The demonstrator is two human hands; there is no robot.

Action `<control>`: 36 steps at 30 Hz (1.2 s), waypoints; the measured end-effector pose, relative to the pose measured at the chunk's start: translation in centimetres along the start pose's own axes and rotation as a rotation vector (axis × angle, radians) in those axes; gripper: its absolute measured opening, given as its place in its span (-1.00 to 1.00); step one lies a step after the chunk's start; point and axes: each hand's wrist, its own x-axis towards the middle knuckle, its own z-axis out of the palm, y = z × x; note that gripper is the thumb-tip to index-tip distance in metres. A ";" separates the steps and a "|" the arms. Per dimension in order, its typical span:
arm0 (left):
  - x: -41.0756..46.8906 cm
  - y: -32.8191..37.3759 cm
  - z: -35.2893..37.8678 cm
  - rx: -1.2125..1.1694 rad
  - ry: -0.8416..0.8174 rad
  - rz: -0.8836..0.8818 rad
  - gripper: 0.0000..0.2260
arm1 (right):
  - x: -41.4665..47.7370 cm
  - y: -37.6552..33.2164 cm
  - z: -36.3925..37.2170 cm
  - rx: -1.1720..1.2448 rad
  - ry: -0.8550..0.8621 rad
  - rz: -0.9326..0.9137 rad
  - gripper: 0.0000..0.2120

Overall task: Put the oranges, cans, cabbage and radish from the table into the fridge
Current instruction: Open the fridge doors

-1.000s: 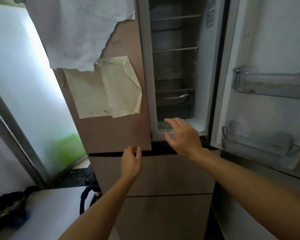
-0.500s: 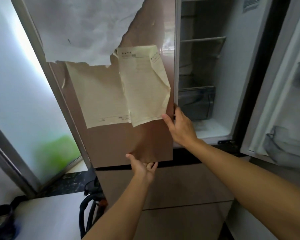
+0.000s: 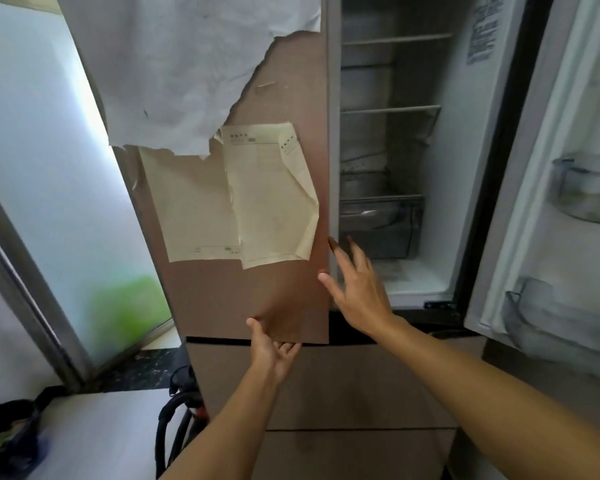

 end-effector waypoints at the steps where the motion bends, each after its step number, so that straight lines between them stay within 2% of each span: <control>1: 0.0 -0.3 -0.2 0.005 0.022 0.022 -0.32 | -0.5 0.4 -0.2 -0.006 -0.029 -0.034 -0.32; 5: -1.9 -0.2 -2.5 0.055 0.138 0.078 -0.35 | -3.4 0.2 -0.2 0.032 -0.036 -0.278 -0.23; 9: -5.5 1.0 -5.2 0.173 0.127 0.082 -0.41 | -5.5 -0.8 0.1 0.144 0.056 -0.429 -0.34; 12: -9.1 2.0 -6.6 0.279 0.134 0.150 -0.46 | -6.2 -1.0 -0.2 0.286 0.084 -0.423 -0.39; 15: -12.5 2.9 -7.5 0.352 0.222 0.290 -0.59 | -6.0 -1.6 -0.6 0.335 0.113 -0.373 -0.42; 18: -15.6 4.2 -8.6 0.374 0.273 0.383 -0.70 | -5.9 -2.4 -0.1 0.302 0.041 -0.336 -0.52; 20: -17.3 5.6 -9.9 0.410 0.379 0.463 -0.72 | -5.9 -2.9 0.9 0.259 -0.041 -0.343 -0.58; 22: -18.5 7.4 -11.4 0.440 0.510 0.636 -0.65 | -6.0 -3.7 2.2 0.177 -0.105 -0.389 -0.59; 24: -19.4 8.9 -12.4 0.527 0.608 0.888 -0.54 | -6.1 -4.9 3.5 0.132 -0.161 -0.423 -0.58; 27: -21.4 9.7 -11.7 0.894 0.621 1.217 -0.48 | -5.9 -7.0 4.9 0.155 -0.192 -0.431 -0.58; 29: -21.9 10.1 -11.1 1.121 0.594 1.280 -0.35 | -5.6 -8.0 5.8 0.101 -0.184 -0.467 -0.55; 31: -21.5 11.1 -11.5 1.235 0.589 1.288 -0.24 | -5.4 -8.9 6.6 0.051 -0.188 -0.517 -0.50; 34: -20.7 13.8 -13.0 1.263 0.571 1.270 -0.17 | -5.1 -11.0 7.5 0.061 -0.189 -0.614 -0.46; 36: -20.4 15.8 -14.3 1.278 0.550 1.251 -0.18 | -5.1 -12.5 8.5 0.077 -0.160 -0.680 -0.52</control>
